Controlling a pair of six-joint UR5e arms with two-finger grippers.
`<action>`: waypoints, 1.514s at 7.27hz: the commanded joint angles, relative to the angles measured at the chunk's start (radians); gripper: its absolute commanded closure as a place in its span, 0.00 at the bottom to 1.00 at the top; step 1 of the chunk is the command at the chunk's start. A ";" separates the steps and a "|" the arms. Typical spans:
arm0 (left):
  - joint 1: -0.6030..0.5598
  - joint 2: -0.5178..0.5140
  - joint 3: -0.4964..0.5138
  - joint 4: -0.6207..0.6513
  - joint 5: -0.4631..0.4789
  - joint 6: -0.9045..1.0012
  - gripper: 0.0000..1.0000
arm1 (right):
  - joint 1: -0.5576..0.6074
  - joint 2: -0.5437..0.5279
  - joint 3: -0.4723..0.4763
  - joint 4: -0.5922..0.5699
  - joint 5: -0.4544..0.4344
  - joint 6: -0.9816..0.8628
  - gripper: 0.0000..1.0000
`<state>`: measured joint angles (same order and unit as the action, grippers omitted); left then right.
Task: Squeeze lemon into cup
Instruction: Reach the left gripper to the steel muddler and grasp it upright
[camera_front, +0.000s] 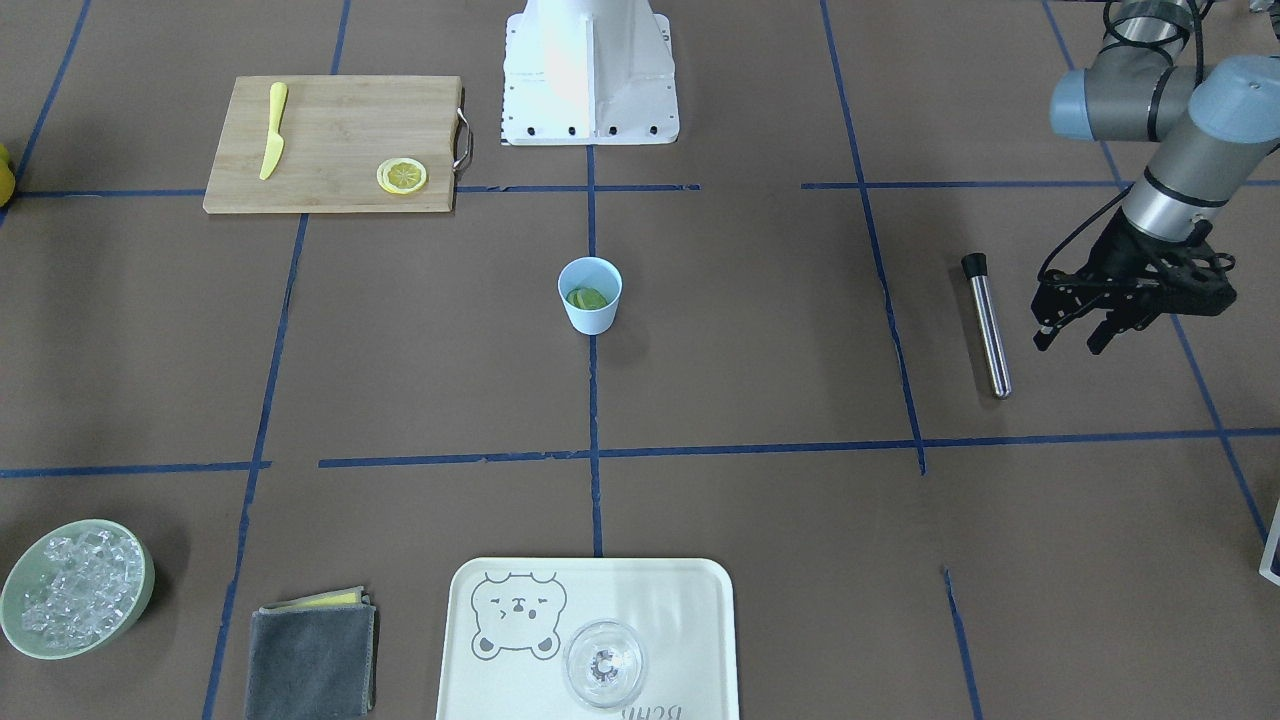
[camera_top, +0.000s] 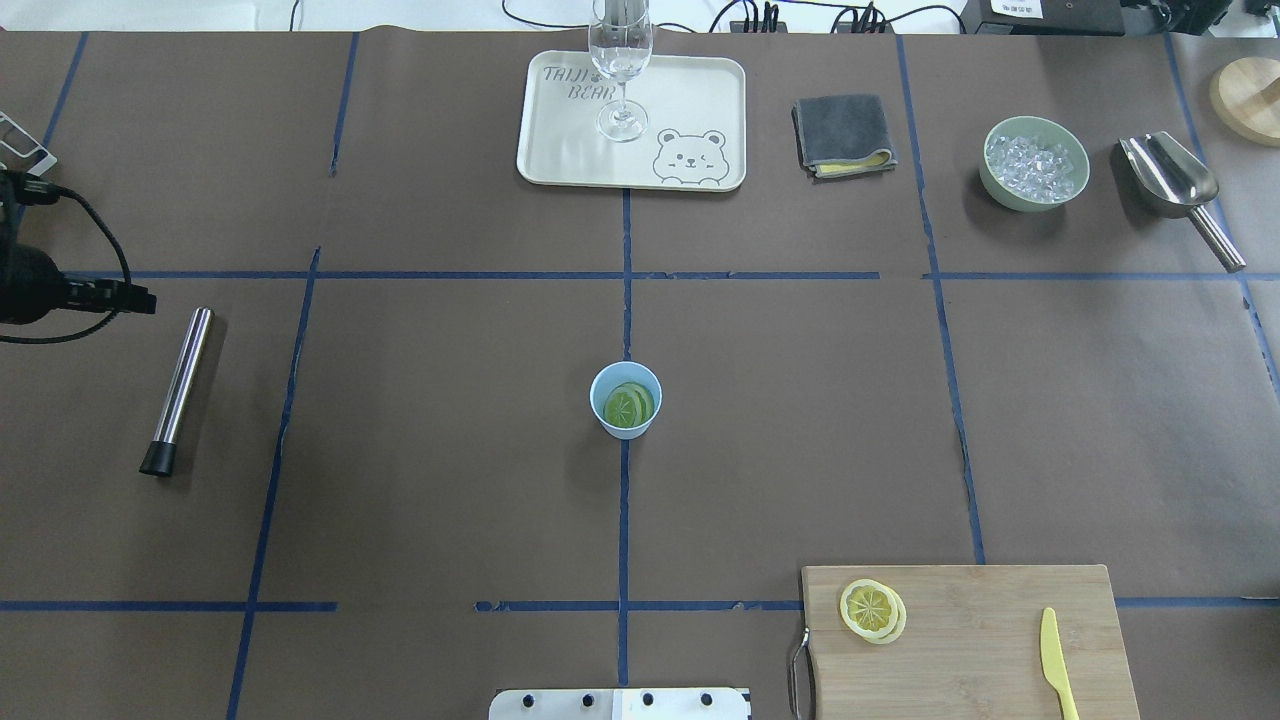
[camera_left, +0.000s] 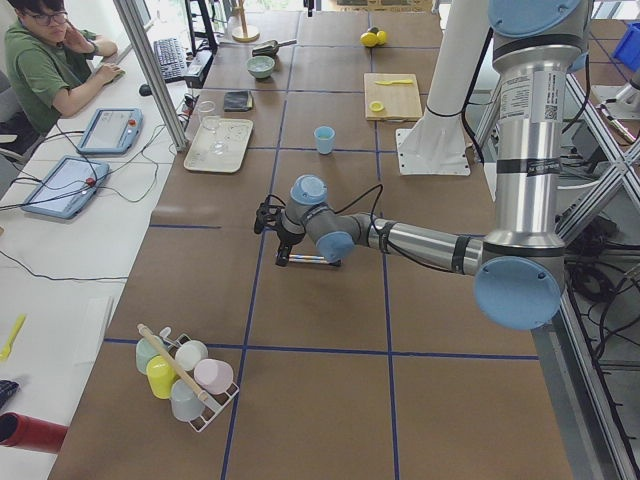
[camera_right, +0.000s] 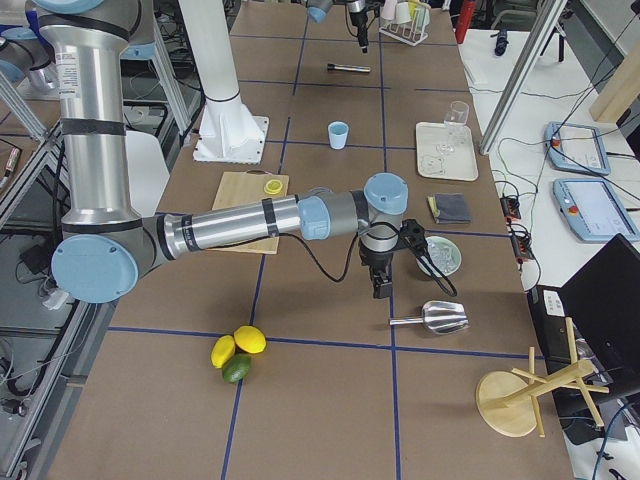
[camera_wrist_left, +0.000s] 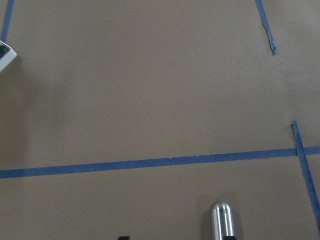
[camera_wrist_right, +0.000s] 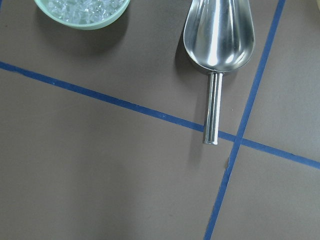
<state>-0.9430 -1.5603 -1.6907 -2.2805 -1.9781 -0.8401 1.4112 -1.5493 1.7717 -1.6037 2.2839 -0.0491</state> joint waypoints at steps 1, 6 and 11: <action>0.078 -0.070 0.077 -0.002 0.036 -0.005 0.29 | 0.000 -0.003 0.000 0.001 -0.001 -0.002 0.00; 0.104 -0.078 0.117 0.001 0.039 0.033 0.37 | 0.000 -0.008 0.002 0.001 -0.004 -0.003 0.00; 0.104 -0.076 0.114 0.001 0.038 0.032 0.67 | 0.002 -0.009 0.003 0.001 -0.009 -0.003 0.00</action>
<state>-0.8391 -1.6380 -1.5746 -2.2793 -1.9400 -0.8079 1.4127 -1.5585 1.7748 -1.6030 2.2764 -0.0522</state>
